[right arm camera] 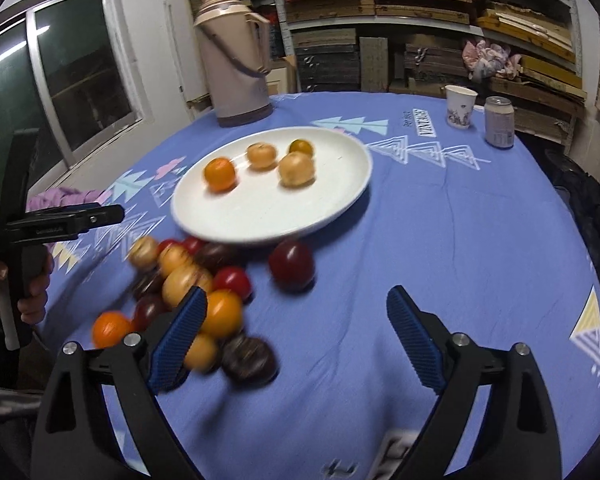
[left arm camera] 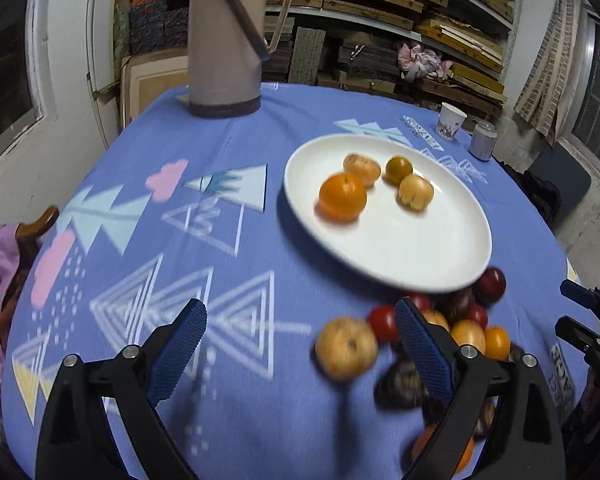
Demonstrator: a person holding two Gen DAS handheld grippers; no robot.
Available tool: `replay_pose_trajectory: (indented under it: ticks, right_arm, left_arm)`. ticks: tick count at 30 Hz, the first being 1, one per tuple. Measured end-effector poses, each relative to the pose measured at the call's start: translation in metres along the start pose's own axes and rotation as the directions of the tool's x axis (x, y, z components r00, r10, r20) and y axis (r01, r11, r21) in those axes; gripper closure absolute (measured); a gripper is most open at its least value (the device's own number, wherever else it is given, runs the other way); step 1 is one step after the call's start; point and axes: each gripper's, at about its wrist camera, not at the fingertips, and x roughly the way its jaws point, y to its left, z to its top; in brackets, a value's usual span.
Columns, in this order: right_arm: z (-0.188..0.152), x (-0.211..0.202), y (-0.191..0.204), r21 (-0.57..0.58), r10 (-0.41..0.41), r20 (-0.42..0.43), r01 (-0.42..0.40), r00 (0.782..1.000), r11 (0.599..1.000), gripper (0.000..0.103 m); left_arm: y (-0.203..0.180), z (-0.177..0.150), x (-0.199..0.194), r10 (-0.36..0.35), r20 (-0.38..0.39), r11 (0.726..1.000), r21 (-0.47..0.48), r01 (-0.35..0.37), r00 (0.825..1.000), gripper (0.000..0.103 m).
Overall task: Organize fruits
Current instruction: 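Move both open tools back toward the fruit pile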
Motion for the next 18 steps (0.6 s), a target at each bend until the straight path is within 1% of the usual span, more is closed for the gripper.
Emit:
replay_pose_trajectory:
  ticks: [2, 5, 7, 9, 11, 14, 15, 18]
  right_arm:
    - [-0.010, -0.002, 0.010, -0.028, 0.004, -0.011, -0.004, 1.000, 1.000, 0.014]
    - [-0.022, 0.000, 0.021, -0.069, 0.015, -0.037, -0.017, 0.999, 0.998, 0.014]
    - [-0.026, 0.003, 0.026, -0.085, 0.024, -0.055, -0.028, 0.998, 0.996, 0.018]
    - [-0.032, 0.008, 0.030, -0.097, 0.028, -0.085, -0.036, 0.996, 0.995, 0.030]
    - [-0.035, 0.013, 0.031, -0.100, 0.031, -0.105, -0.041, 0.994, 0.994, 0.031]
    - [-0.037, 0.018, 0.032, -0.111, 0.027, -0.113, -0.039, 0.993, 0.993, 0.034]
    - [-0.037, 0.020, 0.032, -0.117, 0.022, -0.114, -0.035, 0.993, 0.993, 0.034]
    - [-0.040, 0.026, 0.035, -0.150, -0.035, -0.117, 0.017, 0.992, 0.989, 0.034]
  left_arm:
    - [0.000, -0.010, -0.005, 0.012, -0.006, 1.000, 0.004, -0.012, 1.000, 0.008]
    - [0.000, -0.021, -0.012, -0.009, -0.015, 1.000, 0.007, 0.009, 1.000, 0.008]
    - [-0.001, -0.027, -0.014, -0.005, -0.017, 1.000, 0.020, 0.005, 1.000, 0.008]
    - [-0.002, -0.031, -0.013, 0.002, -0.022, 1.000, 0.028, -0.001, 1.000, 0.008]
    - [-0.001, -0.036, -0.010, 0.003, -0.036, 1.000, 0.025, -0.002, 0.999, 0.007]
    - [0.000, -0.041, -0.007, -0.002, -0.065, 1.000, 0.020, 0.003, 0.998, 0.008]
    - [-0.002, -0.042, -0.006, -0.007, -0.070, 1.000, 0.024, 0.009, 0.997, 0.008]
    - [-0.004, -0.047, -0.007, -0.005, -0.072, 0.999, 0.040, 0.008, 0.997, 0.007]
